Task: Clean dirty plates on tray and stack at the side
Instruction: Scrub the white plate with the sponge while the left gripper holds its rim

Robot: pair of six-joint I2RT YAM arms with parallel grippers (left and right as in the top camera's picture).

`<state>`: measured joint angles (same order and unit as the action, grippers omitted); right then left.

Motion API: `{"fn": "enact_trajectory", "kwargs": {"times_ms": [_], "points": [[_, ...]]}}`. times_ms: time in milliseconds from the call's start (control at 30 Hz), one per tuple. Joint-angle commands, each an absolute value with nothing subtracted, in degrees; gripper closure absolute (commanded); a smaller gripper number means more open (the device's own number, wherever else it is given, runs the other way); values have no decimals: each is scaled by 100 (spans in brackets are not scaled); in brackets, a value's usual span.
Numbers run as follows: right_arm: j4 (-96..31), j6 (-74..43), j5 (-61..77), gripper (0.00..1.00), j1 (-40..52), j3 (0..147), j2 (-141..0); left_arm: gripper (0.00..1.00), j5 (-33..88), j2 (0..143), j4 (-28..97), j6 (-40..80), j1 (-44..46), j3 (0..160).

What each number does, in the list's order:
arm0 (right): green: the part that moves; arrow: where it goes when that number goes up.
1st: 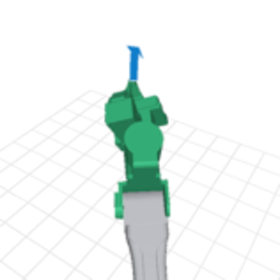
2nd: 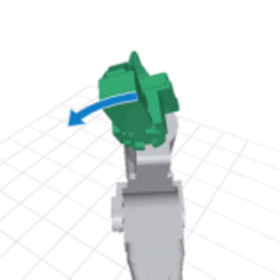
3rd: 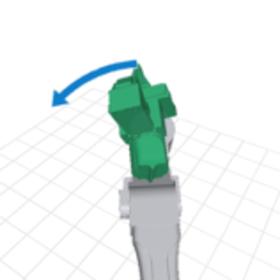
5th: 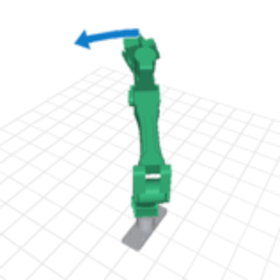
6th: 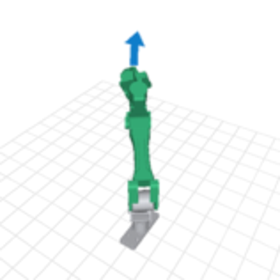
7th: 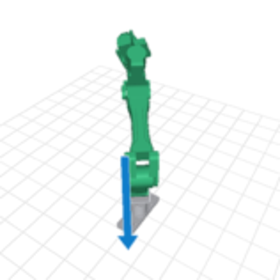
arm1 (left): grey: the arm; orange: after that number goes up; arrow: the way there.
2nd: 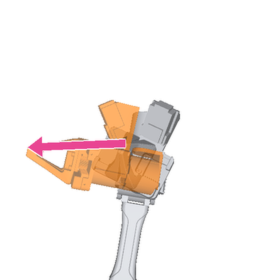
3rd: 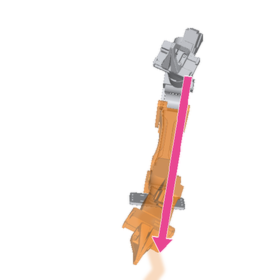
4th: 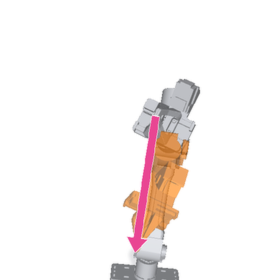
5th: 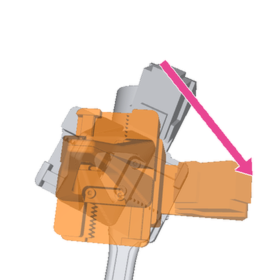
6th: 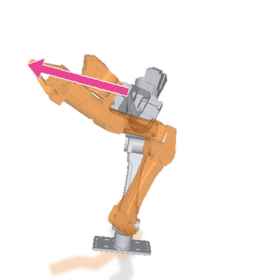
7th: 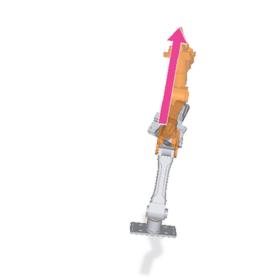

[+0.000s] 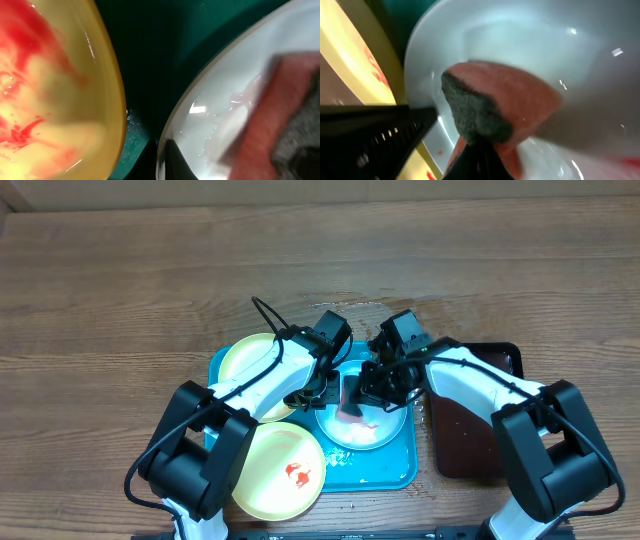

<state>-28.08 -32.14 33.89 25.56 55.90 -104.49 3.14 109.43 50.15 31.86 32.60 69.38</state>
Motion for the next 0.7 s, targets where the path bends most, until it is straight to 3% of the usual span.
{"fn": "enact_trajectory", "kwargs": {"times_ms": [0,433,667], "points": [[-2499,-3625,3199,96,2576,5334,-10492,96,-480,11229,5081,3336,3153,6757],[-4368,-2762,504,96,1940,5468,-10492,96,-493,11229,5109,3216,3153,6757],[-5050,-2241,294,96,1959,5769,-10492,96,-491,11229,5113,3216,3153,6757]]}}
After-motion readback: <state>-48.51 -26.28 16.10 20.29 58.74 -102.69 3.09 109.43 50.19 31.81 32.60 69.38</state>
